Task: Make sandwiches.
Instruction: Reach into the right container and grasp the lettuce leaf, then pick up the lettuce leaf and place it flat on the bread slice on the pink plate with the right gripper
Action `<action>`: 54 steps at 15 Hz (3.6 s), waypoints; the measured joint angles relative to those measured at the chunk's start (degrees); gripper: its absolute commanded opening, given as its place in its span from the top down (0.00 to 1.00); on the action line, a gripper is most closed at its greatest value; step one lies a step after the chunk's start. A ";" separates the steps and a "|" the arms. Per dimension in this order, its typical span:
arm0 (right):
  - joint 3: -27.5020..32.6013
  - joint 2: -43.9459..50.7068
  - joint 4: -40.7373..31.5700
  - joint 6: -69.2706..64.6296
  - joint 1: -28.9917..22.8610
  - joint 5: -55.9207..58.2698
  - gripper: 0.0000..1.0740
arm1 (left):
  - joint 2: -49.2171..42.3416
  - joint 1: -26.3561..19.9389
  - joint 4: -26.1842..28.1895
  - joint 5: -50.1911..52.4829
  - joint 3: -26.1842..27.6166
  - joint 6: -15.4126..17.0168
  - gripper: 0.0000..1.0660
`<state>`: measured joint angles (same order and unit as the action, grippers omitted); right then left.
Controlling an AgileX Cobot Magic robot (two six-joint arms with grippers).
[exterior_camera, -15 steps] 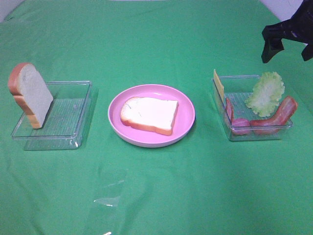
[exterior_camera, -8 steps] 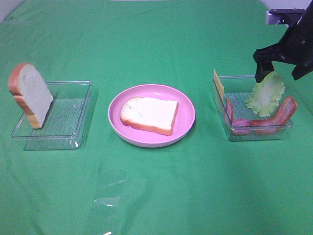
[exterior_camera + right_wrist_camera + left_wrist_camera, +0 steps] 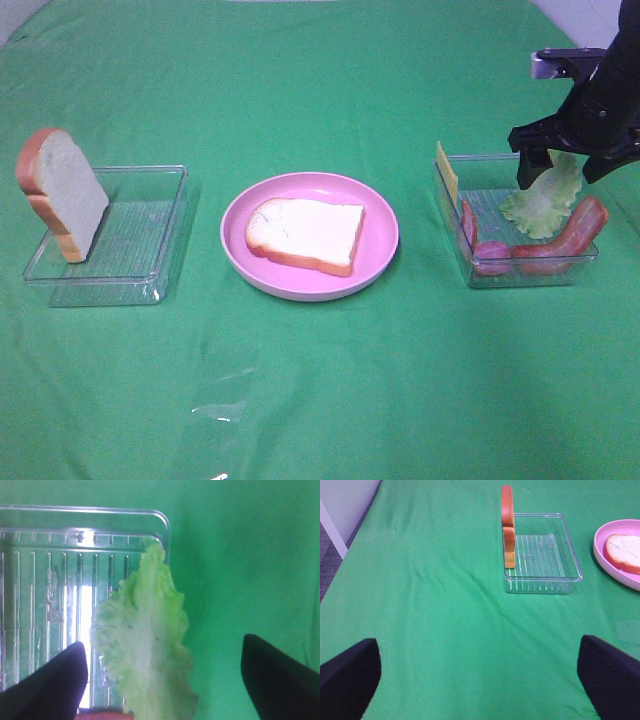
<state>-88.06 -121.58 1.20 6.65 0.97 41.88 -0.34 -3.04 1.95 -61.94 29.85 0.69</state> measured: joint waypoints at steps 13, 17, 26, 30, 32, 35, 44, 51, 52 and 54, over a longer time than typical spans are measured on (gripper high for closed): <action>0.00 -0.06 3.95 -4.70 0.00 -2.01 1.00 | 0.00 0.00 0.00 0.00 0.00 0.00 0.06; 0.00 0.11 2.29 -4.13 0.00 -1.83 1.00 | 0.00 0.00 0.00 0.00 0.00 0.00 0.06; 0.00 8.31 -1.20 -1.83 0.00 0.17 1.00 | 0.00 0.00 0.00 0.00 0.00 0.00 0.06; 0.00 14.38 -2.35 -1.15 0.00 0.74 1.00 | 0.00 0.00 0.00 0.00 0.00 0.00 0.06; 0.00 16.16 -4.01 -1.15 0.00 1.66 1.00 | 0.00 0.00 0.00 0.00 0.00 0.00 0.06; 0.00 17.02 -7.39 -0.63 0.00 4.64 1.00 | 0.00 0.00 0.00 0.00 0.00 0.00 0.06; 0.00 17.07 -10.94 -2.06 -24.52 7.91 1.00 | 0.00 0.00 0.00 0.00 0.00 0.00 0.06; 0.00 13.29 -12.20 -4.24 -36.38 -1.60 1.00 | 0.00 0.00 0.00 0.00 0.00 0.00 0.06; 0.00 12.72 -13.52 -4.24 -36.38 -3.27 1.00 | 0.00 0.00 0.00 0.00 0.00 0.00 0.06; 0.00 12.03 -14.84 -4.24 -36.38 -5.67 1.00 | 0.00 0.00 0.00 0.00 0.00 0.00 0.06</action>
<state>-88.06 -109.55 -13.64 2.41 -35.41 36.21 -0.34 -3.04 1.95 -61.94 29.85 0.69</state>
